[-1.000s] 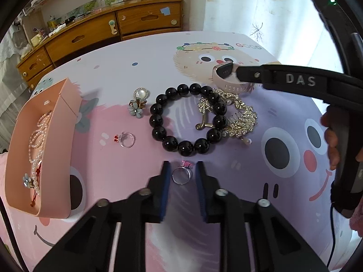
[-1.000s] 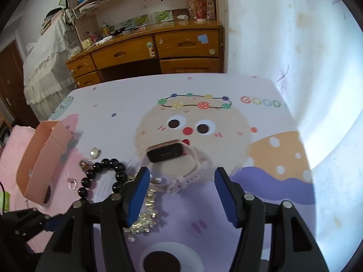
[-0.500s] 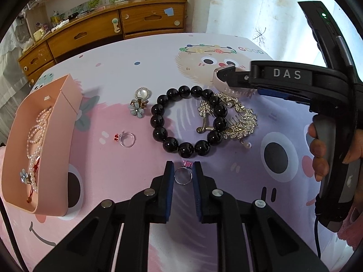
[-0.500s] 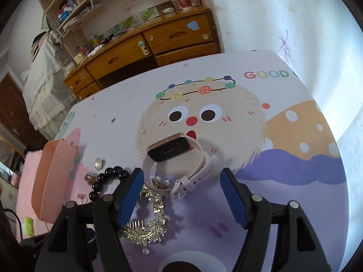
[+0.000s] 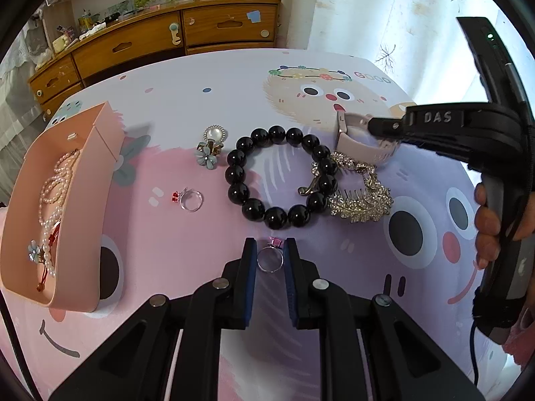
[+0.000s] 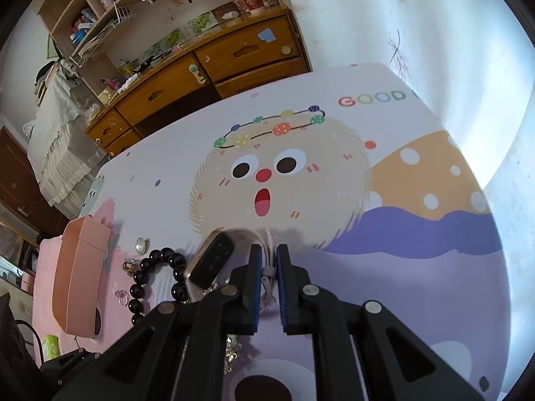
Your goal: Organize jewelry
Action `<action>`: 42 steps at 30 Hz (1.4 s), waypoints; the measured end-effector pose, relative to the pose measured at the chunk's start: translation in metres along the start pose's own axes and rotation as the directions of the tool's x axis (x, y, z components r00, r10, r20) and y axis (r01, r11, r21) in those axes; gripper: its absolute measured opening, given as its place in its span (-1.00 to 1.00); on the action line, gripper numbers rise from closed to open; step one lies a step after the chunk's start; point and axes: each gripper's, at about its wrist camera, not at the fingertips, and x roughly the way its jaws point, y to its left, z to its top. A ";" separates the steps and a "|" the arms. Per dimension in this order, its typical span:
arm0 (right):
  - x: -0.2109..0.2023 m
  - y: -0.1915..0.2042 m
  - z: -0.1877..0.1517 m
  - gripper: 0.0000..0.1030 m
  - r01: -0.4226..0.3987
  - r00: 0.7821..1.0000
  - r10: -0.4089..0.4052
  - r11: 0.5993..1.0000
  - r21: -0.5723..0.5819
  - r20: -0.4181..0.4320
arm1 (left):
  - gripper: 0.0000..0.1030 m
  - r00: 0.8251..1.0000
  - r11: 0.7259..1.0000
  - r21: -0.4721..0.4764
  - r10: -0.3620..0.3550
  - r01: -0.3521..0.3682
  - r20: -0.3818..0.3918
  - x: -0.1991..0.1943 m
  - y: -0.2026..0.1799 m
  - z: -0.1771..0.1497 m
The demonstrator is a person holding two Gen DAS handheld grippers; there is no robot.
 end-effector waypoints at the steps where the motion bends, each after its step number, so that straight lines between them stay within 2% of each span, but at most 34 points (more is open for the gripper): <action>1: -0.003 -0.001 0.001 -0.85 -0.003 1.000 0.003 1.000 0.007 0.006 | -0.74 1.000 1.000 -0.002 0.000 0.000 -0.001 0.000 0.000 0.000; 11: -0.030 0.003 0.008 -0.84 -0.009 0.999 0.008 1.000 0.009 0.052 | -0.74 0.999 1.000 -0.012 0.013 -0.013 0.029 -0.016 0.007 0.000; 21: -0.048 0.041 0.004 -0.84 -0.047 0.996 0.048 0.999 -0.017 0.080 | -0.74 0.997 1.000 -0.020 0.012 -0.010 0.080 -0.048 0.028 -0.003; 31: -0.039 0.109 -0.018 -0.83 -0.101 0.993 0.104 0.993 -0.062 0.051 | -0.73 0.995 0.998 -0.055 0.007 -0.001 0.099 -0.083 0.088 -0.018; 42: -0.034 0.193 -0.040 -0.82 -0.160 0.985 0.164 0.985 -0.066 0.060 | -0.73 0.994 1.000 -0.017 0.005 -0.003 0.113 -0.114 0.165 -0.016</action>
